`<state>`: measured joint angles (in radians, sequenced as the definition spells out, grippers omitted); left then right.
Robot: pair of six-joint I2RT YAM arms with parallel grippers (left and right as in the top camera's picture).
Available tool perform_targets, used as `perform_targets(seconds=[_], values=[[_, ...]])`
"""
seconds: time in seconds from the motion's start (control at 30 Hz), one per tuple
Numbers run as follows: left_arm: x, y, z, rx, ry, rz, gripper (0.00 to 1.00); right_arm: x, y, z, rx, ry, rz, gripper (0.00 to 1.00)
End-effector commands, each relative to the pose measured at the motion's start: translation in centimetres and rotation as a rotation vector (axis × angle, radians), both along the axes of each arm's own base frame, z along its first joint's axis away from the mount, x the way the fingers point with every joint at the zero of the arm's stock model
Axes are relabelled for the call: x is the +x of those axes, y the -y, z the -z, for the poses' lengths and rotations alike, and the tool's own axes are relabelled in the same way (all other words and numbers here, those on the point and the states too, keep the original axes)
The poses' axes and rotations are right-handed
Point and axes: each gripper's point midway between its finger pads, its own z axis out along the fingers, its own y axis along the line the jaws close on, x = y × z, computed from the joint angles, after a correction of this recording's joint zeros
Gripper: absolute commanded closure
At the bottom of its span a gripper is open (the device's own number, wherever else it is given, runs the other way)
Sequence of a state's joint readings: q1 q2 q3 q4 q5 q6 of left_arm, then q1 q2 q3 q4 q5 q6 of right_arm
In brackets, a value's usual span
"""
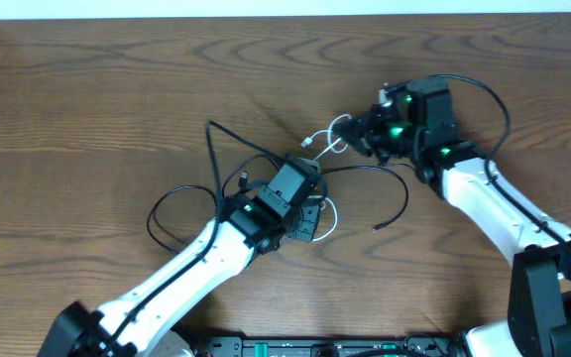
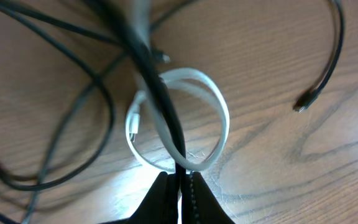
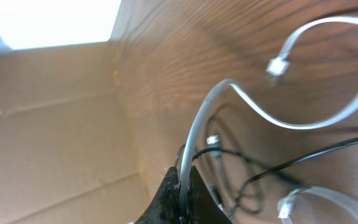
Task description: Untangle cables
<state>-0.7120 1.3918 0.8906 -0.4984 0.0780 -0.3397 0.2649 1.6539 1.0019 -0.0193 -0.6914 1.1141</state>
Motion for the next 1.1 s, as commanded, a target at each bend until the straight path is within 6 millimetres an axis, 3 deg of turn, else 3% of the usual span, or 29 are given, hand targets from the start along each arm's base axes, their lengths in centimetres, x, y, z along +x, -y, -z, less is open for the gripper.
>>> perform_targets(seconds=[0.0, 0.07, 0.17, 0.43, 0.67, 0.83, 0.97, 1.07], values=[[0.4, -1.6, -1.4, 0.022, 0.051, -0.039, 0.92, 2.0, 3.4, -0.1, -0.089, 0.088, 0.058, 0.99], [0.3, -2.3, -1.6, 0.027, 0.045, -0.053, 0.93, 2.5, 5.2, 0.3, -0.115, 0.085, 0.089, 0.99], [0.2, -4.2, -1.6, 0.052, 0.016, -0.098, 0.93, 3.1, 9.8, 1.6, -0.17, 0.044, 0.17, 0.99], [1.6, -8.8, -1.5, 0.09, -0.008, -0.242, 0.92, 2.3, 20.2, 4.6, -0.316, -0.052, 0.335, 0.99], [2.6, -11.2, -1.7, 0.093, 0.0, -0.312, 0.93, -0.8, 29.7, 6.7, -0.397, -0.199, 0.533, 0.99], [2.9, -11.9, -1.7, 0.092, -0.001, -0.339, 0.92, -5.1, 36.4, 8.2, -0.437, -0.36, 0.721, 0.99], [2.9, -11.8, -1.7, 0.089, -0.002, -0.337, 0.93, -8.2, 39.6, 8.9, -0.422, -0.457, 0.822, 0.99], [2.8, -10.9, -1.8, 0.042, -0.016, -0.315, 0.93, -9.5, 40.1, 9.1, -0.389, -0.5, 0.844, 0.99]])
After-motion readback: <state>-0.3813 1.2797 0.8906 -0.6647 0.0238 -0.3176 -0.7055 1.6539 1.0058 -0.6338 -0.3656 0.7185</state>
